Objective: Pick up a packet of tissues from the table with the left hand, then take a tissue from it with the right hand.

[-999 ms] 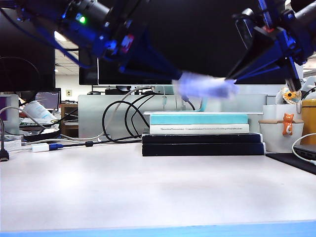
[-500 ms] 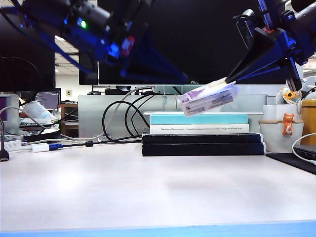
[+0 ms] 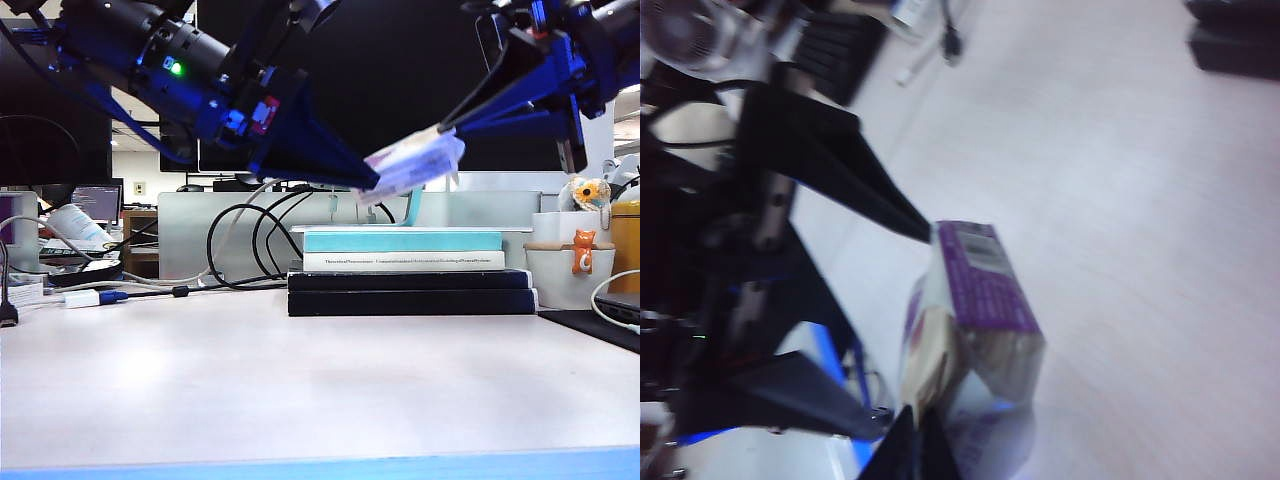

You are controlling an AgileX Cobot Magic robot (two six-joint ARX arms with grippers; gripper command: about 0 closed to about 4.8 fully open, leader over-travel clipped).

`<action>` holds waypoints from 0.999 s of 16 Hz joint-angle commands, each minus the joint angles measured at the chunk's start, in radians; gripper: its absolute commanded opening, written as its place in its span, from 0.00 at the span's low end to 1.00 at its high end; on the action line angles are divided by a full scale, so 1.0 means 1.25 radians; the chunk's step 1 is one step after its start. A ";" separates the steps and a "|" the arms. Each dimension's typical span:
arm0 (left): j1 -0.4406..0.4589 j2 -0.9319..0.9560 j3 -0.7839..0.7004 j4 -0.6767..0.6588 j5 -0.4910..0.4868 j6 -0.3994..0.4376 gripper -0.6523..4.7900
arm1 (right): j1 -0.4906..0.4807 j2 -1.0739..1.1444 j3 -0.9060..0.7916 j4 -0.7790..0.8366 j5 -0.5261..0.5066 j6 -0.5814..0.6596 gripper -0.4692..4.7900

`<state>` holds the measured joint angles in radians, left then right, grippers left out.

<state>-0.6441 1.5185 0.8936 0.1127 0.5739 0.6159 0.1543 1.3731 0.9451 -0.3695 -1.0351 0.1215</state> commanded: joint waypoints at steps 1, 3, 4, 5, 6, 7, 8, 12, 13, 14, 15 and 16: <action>0.000 -0.002 0.001 0.053 -0.038 0.003 1.00 | 0.000 -0.003 0.004 0.007 -0.051 0.008 0.08; 0.000 -0.002 0.001 0.079 -0.054 0.003 1.00 | 0.000 -0.003 0.004 0.005 -0.063 0.008 0.08; 0.000 -0.001 0.001 0.083 -0.052 0.003 1.00 | 0.000 -0.003 0.004 0.005 -0.066 0.008 0.08; 0.000 0.000 0.001 0.087 -0.052 0.003 1.00 | 0.000 -0.003 0.004 0.006 -0.069 0.008 0.08; 0.000 0.001 0.001 0.090 -0.050 0.003 1.00 | 0.000 -0.003 0.004 0.006 -0.069 0.008 0.08; 0.000 0.003 0.001 0.091 -0.049 0.003 1.00 | 0.000 -0.003 0.004 0.005 -0.070 0.008 0.08; 0.000 0.007 0.001 0.094 -0.042 0.003 1.00 | 0.000 -0.003 0.004 0.006 -0.073 0.008 0.08; -0.001 0.034 0.001 0.133 0.017 -0.024 1.00 | 0.000 -0.003 0.004 0.005 -0.080 0.008 0.08; -0.001 0.034 0.001 0.140 0.043 -0.024 1.00 | 0.000 -0.003 0.004 0.006 -0.086 0.008 0.08; -0.001 0.034 0.001 0.149 0.065 -0.023 1.00 | 0.000 -0.003 0.004 0.006 -0.088 0.008 0.08; -0.001 0.034 0.001 0.153 0.070 -0.023 1.00 | 0.000 -0.003 0.004 0.006 -0.088 0.008 0.08; -0.001 0.035 0.001 0.153 0.076 -0.023 1.00 | 0.000 -0.003 0.004 0.006 -0.088 0.008 0.08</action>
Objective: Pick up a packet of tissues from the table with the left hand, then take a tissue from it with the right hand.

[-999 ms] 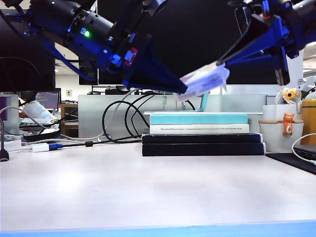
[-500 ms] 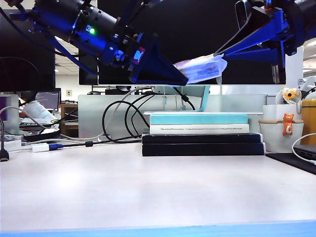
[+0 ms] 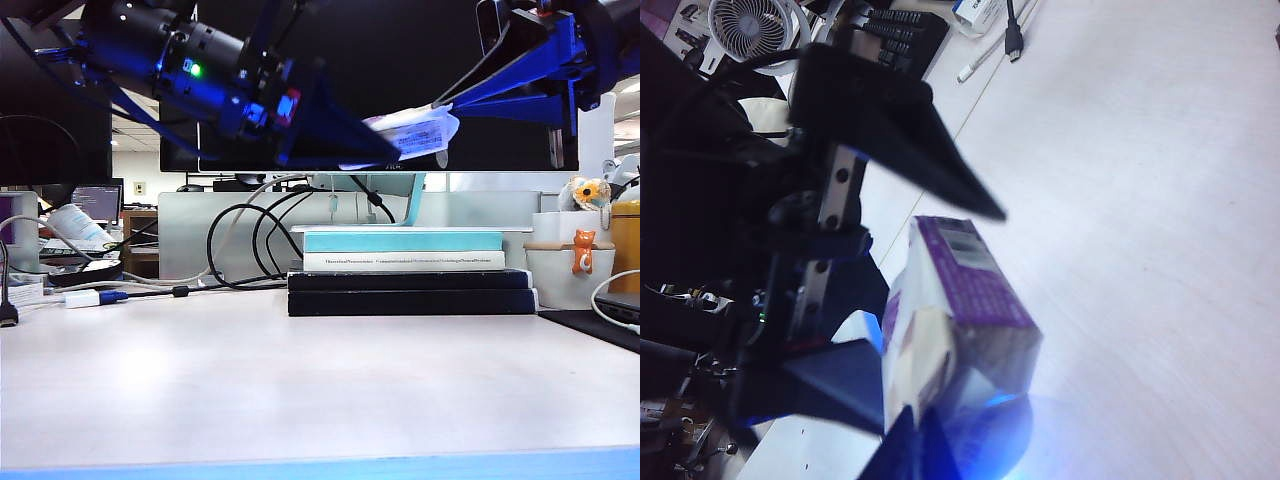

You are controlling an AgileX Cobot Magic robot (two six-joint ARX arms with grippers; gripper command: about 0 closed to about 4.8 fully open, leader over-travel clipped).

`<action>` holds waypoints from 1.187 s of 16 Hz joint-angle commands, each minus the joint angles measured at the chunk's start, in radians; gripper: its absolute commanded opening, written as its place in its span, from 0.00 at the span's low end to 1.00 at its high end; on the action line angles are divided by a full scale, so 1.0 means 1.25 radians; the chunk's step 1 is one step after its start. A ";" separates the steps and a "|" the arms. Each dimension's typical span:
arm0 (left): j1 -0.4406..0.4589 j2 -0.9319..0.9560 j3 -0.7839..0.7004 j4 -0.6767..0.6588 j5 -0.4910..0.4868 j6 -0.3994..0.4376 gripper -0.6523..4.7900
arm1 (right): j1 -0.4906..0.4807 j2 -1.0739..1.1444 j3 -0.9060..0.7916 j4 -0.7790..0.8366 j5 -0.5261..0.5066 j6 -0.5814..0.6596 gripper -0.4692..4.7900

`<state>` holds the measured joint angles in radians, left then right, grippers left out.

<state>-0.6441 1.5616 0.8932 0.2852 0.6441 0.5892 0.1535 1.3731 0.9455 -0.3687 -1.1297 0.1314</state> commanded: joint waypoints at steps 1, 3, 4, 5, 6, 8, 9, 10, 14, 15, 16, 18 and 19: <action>-0.001 0.002 0.002 0.015 0.026 -0.002 0.91 | 0.001 -0.003 0.003 0.006 -0.012 0.000 0.08; -0.001 0.002 0.002 0.015 0.020 -0.002 0.71 | 0.001 -0.003 0.004 0.005 -0.016 0.000 0.08; -0.001 0.002 0.002 0.015 0.020 -0.002 0.67 | 0.001 -0.003 0.004 0.005 -0.023 0.000 0.08; -0.001 0.002 0.002 0.015 0.021 -0.002 0.67 | 0.001 -0.003 0.004 0.005 -0.023 0.000 0.08; -0.001 0.002 0.002 0.015 0.020 -0.002 0.67 | 0.001 -0.003 0.004 0.005 -0.023 0.000 0.08; -0.001 0.002 0.002 0.015 0.020 -0.002 0.66 | 0.001 -0.003 0.004 0.006 -0.026 0.000 0.08; -0.001 0.002 0.002 0.014 0.020 -0.002 0.63 | 0.001 -0.003 0.004 0.006 -0.026 0.000 0.08; -0.001 0.002 0.002 0.013 0.020 -0.002 0.61 | 0.001 -0.003 0.004 0.007 -0.026 0.000 0.08; 0.000 0.002 0.002 0.006 0.002 -0.002 0.61 | 0.000 -0.003 0.004 0.009 -0.018 0.000 0.08; 0.000 0.002 0.002 -0.003 0.002 0.001 0.61 | -0.004 -0.003 0.004 0.009 -0.013 0.000 0.08; 0.000 0.002 0.002 -0.017 0.002 0.004 0.61 | -0.008 -0.003 0.004 0.009 -0.011 0.000 0.08; 0.000 0.002 0.002 -0.044 -0.016 0.005 0.61 | -0.020 -0.003 0.004 0.009 -0.010 0.000 0.08; 0.000 0.002 0.002 -0.067 -0.026 0.023 0.61 | -0.028 -0.003 0.004 0.008 -0.004 0.000 0.08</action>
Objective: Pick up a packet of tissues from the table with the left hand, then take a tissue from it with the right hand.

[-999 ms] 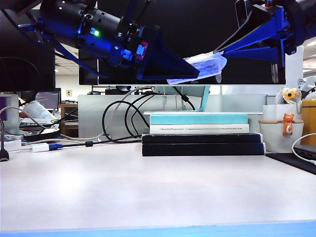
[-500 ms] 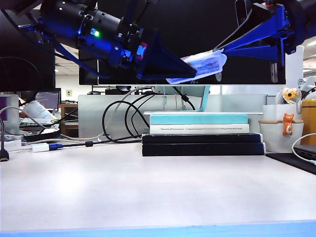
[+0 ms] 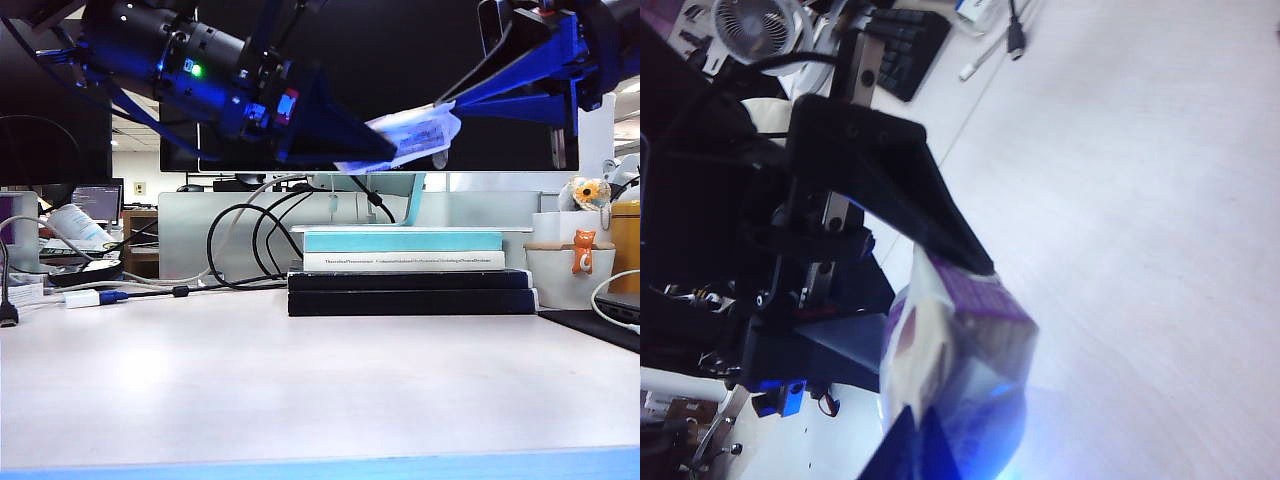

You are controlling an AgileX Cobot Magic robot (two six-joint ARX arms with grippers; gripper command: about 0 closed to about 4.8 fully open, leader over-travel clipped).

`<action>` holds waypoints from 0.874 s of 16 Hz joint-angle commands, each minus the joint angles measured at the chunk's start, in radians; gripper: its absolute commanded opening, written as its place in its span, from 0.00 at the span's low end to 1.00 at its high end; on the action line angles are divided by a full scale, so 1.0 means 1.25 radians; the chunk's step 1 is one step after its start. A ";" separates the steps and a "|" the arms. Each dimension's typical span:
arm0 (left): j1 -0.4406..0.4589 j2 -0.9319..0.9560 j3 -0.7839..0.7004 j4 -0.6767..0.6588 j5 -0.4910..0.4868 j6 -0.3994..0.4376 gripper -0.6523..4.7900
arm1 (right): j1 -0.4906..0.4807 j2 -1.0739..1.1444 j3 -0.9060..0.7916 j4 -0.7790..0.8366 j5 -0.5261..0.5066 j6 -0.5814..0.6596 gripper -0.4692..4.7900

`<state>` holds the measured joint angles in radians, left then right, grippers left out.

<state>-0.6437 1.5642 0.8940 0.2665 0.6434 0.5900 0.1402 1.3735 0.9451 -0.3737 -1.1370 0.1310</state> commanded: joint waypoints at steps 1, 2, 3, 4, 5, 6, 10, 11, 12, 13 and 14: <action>0.000 0.000 0.001 -0.059 -0.032 0.024 0.61 | -0.024 -0.003 0.004 0.010 0.010 0.000 0.08; 0.001 0.000 0.001 -0.063 -0.033 0.025 0.61 | -0.030 -0.003 0.004 0.009 0.015 -0.002 0.08; 0.001 -0.001 0.001 -0.063 -0.033 0.024 0.61 | -0.034 -0.003 0.004 0.009 0.016 -0.003 0.08; 0.006 -0.001 0.001 -0.062 -0.032 0.023 0.61 | -0.034 -0.003 0.004 0.009 0.016 -0.003 0.08; 0.006 -0.001 0.001 -0.062 -0.033 0.024 0.61 | -0.034 -0.003 0.004 0.009 0.015 -0.003 0.08; 0.006 -0.001 0.001 -0.057 -0.032 0.024 0.61 | -0.033 -0.003 0.004 0.009 0.013 -0.003 0.08; 0.006 -0.001 0.001 -0.017 -0.031 0.013 0.55 | -0.033 -0.003 0.004 0.010 0.013 -0.003 0.08; 0.006 -0.001 0.001 -0.020 -0.033 0.009 0.55 | -0.033 -0.003 0.004 0.012 0.014 -0.003 0.08; 0.006 -0.001 0.001 -0.023 -0.033 0.009 0.55 | -0.034 -0.003 0.004 0.013 0.017 -0.003 0.08; 0.006 -0.001 0.001 -0.033 -0.034 0.009 0.55 | -0.036 -0.003 0.004 0.016 0.026 -0.003 0.08; 0.006 -0.001 0.001 -0.037 -0.041 0.009 0.55 | -0.036 -0.003 0.004 0.016 0.040 -0.003 0.08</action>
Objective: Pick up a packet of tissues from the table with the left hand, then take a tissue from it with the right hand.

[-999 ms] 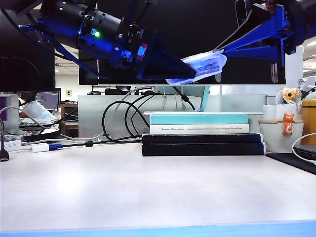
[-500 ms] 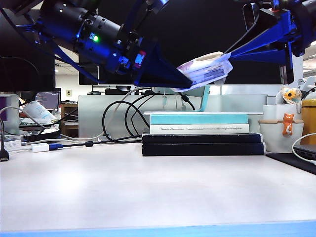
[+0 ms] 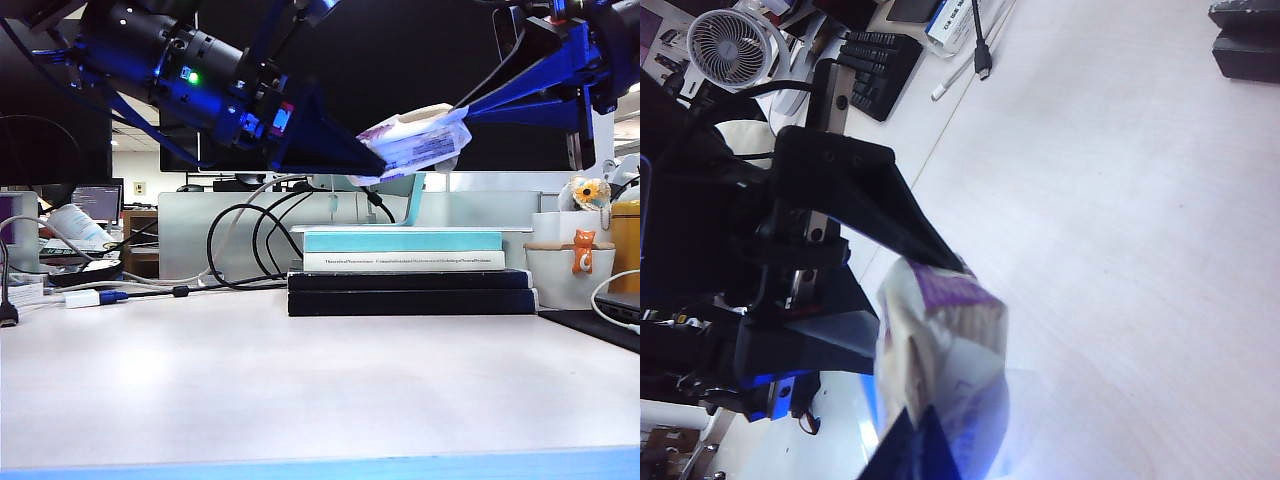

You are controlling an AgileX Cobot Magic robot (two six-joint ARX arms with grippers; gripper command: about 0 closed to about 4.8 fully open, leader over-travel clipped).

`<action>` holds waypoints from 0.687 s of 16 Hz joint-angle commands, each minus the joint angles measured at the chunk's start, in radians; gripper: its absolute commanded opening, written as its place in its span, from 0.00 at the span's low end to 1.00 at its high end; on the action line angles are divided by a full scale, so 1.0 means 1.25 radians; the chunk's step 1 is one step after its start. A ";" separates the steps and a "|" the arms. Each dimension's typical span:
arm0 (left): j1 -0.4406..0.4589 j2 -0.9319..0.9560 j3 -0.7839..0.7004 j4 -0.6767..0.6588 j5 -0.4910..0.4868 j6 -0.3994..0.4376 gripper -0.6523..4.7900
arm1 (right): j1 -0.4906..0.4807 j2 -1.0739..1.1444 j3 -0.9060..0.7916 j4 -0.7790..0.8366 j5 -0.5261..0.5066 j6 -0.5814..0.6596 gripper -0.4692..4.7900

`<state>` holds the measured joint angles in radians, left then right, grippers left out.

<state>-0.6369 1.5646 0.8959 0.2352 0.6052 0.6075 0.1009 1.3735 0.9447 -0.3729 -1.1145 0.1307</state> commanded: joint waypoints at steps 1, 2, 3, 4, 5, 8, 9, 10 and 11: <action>0.001 -0.001 -0.001 -0.027 -0.021 -0.004 0.55 | -0.005 -0.003 0.004 0.015 0.047 -0.003 0.08; 0.002 -0.001 -0.001 -0.038 -0.021 -0.003 0.55 | -0.005 -0.003 0.004 0.020 0.053 -0.003 0.08; 0.002 -0.001 -0.001 -0.042 -0.021 -0.002 0.55 | -0.005 -0.003 0.004 0.023 0.056 -0.003 0.08; 0.002 -0.001 -0.001 -0.045 -0.021 -0.002 0.55 | -0.005 -0.003 0.004 0.028 0.056 -0.003 0.08; 0.003 -0.001 -0.001 -0.049 -0.021 -0.002 0.55 | -0.005 -0.003 0.004 0.029 0.081 -0.003 0.08; 0.004 -0.001 -0.001 -0.049 -0.017 -0.002 0.55 | -0.005 -0.003 0.004 0.026 0.084 -0.003 0.08; 0.004 -0.001 -0.001 -0.047 -0.001 -0.002 0.55 | -0.005 -0.003 0.004 0.026 0.071 -0.002 0.08; 0.004 -0.001 -0.001 -0.042 0.021 -0.002 0.57 | -0.005 -0.003 0.004 0.027 0.063 0.002 0.08; 0.004 -0.001 -0.001 -0.023 0.065 -0.005 0.58 | -0.005 -0.003 0.004 0.027 0.044 0.008 0.08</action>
<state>-0.6312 1.5646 0.8955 0.1951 0.6411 0.6052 0.0956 1.3735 0.9447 -0.3634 -1.0416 0.1314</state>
